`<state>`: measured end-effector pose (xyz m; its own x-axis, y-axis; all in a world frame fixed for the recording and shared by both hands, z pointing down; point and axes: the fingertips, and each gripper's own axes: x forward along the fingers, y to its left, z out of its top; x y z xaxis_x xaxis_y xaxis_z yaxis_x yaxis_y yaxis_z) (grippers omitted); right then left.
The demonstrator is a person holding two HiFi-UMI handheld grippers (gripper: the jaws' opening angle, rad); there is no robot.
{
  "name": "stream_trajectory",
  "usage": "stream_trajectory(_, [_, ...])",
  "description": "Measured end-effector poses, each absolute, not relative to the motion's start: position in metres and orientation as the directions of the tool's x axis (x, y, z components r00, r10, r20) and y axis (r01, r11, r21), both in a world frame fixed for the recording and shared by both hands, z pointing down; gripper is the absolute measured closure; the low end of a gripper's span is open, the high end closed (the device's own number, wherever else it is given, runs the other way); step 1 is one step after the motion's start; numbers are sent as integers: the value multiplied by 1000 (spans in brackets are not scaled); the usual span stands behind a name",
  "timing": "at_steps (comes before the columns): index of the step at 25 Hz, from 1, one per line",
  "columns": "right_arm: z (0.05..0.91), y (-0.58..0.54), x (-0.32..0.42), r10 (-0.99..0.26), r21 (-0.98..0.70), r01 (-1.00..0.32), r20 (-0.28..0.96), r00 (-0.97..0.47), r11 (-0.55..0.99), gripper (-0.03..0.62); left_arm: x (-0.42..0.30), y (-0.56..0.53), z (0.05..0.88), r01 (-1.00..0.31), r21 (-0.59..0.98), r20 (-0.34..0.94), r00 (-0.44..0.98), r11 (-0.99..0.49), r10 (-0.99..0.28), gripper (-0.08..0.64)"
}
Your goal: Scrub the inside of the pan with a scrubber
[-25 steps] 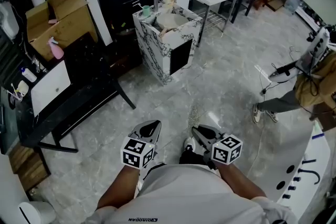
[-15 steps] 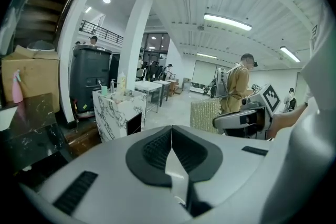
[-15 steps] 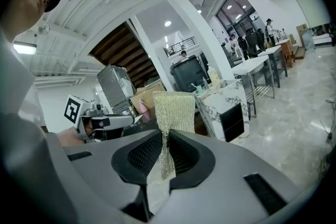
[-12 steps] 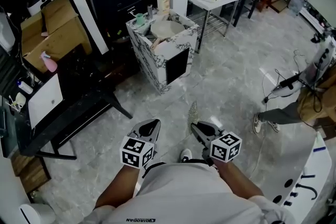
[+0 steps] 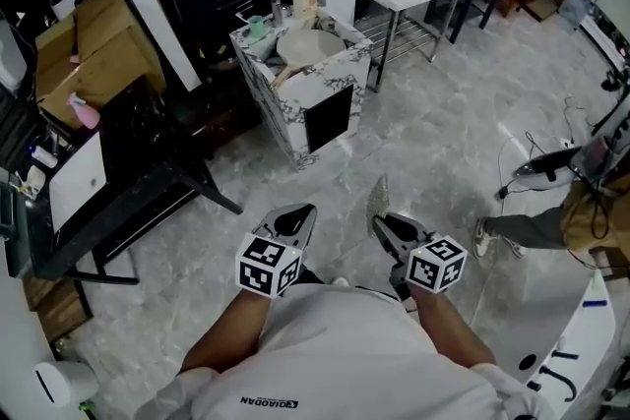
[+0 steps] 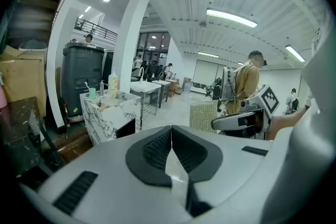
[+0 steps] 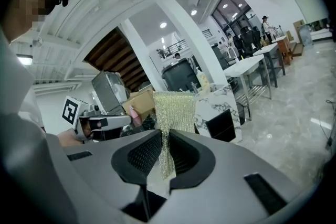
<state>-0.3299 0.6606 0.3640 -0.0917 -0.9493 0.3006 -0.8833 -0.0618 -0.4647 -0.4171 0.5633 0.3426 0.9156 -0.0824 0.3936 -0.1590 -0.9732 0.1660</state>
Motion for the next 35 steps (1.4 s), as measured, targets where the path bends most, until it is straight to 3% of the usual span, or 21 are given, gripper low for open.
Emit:
stream_trajectory(17, [410, 587, -221, -927, -496, -858, 368, -67, -135, 528, -295, 469, 381, -125, 197, 438, 899, -972, -27, 545])
stream_trajectory(25, [397, 472, -157, -906, -471, -876, 408, -113, -103, 528, -222, 359, 370, -123, 211, 439, 898, -970, -19, 545])
stream_trajectory(35, [375, 293, -85, -915, -452, -892, 371, -157, -30, 528, -161, 188, 352, -190, 162, 419, 902, -968, -107, 545])
